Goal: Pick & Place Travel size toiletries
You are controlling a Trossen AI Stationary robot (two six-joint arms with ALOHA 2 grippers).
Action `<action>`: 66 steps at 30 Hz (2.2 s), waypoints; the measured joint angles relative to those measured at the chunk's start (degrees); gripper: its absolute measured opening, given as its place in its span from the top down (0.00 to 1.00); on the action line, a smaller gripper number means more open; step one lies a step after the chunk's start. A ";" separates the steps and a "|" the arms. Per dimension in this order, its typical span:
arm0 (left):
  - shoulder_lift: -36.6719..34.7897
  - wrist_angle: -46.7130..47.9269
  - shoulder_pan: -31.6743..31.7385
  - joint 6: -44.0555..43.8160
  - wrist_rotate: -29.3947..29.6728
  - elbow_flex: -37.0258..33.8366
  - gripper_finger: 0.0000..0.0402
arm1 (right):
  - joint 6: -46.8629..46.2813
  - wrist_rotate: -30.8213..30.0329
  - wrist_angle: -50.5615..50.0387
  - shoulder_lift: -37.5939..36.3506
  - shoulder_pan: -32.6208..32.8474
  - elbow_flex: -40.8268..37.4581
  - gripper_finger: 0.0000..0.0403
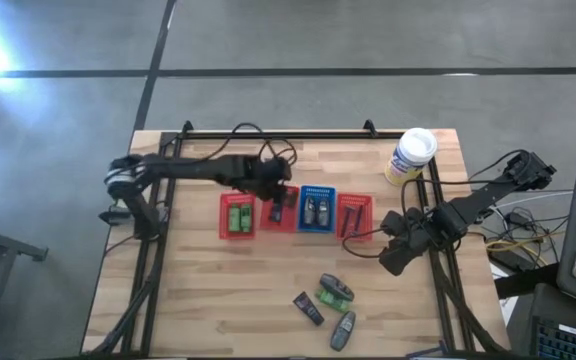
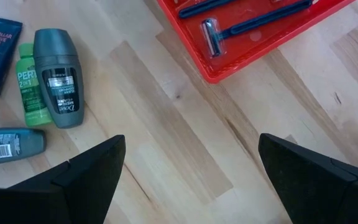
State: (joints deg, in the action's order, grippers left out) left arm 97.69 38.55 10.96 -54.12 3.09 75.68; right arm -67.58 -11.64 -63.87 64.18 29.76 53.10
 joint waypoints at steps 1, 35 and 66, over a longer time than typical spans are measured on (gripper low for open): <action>0.82 0.00 0.87 0.88 -0.33 0.14 0.69 | -0.19 0.00 0.00 0.00 0.00 0.00 0.09; 7.02 -7.45 -31.52 75.02 -3.47 9.24 0.37 | 0.29 1.51 -0.29 0.00 -0.02 0.00 0.09; 31.33 -18.11 -35.08 71.42 -11.04 25.90 0.37 | 0.51 4.64 -0.38 0.02 0.39 0.00 0.09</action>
State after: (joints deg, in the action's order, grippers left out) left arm 129.02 20.44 -24.12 17.30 -7.95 101.58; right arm -67.07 -6.99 -64.25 64.20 30.15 53.10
